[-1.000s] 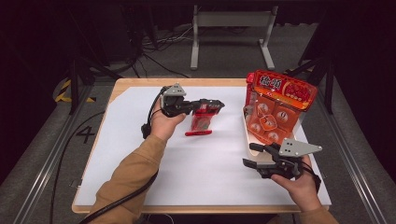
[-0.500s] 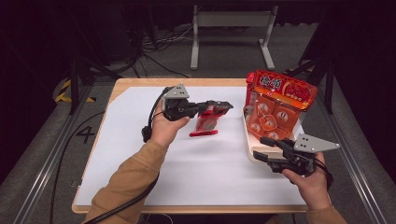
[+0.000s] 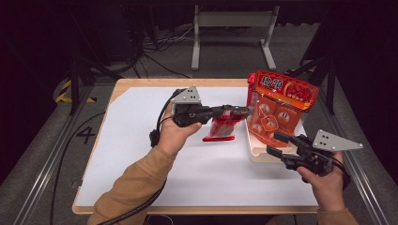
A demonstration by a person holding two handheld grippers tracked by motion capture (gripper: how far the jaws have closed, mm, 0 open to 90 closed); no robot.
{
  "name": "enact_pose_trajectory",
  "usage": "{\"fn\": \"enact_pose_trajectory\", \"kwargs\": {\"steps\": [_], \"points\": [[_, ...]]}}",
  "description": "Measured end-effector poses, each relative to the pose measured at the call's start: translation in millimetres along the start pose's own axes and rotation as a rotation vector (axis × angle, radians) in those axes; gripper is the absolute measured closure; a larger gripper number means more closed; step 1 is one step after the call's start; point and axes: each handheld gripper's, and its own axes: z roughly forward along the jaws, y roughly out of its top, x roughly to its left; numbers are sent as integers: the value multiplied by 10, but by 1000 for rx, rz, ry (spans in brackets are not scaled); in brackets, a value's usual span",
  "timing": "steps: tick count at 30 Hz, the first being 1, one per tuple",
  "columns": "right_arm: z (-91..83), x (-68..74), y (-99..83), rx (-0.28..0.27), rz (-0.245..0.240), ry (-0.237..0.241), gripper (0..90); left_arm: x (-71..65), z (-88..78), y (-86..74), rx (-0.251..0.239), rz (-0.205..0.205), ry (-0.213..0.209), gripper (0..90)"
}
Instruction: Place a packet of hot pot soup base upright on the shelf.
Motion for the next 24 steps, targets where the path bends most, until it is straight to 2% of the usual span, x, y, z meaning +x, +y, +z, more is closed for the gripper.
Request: {"fn": "enact_pose_trajectory", "kwargs": {"steps": [8,11,16,19,24], "points": [[0,-69,26,41,21,-78,482,-209,77,112,-28,31,-56,900],[20,-83,61,40,25,-87,492,-254,99,126,-29,42,-70,900],[68,-80,113,43,18,-84,523,-336,147,139,-34,45,-101,900],[125,-79,154,56,4,-70,598,-368,159,142,-40,53,-116,900],[202,-112,188,51,17,-35,572,-397,159,150,-59,64,-124,900]]}}
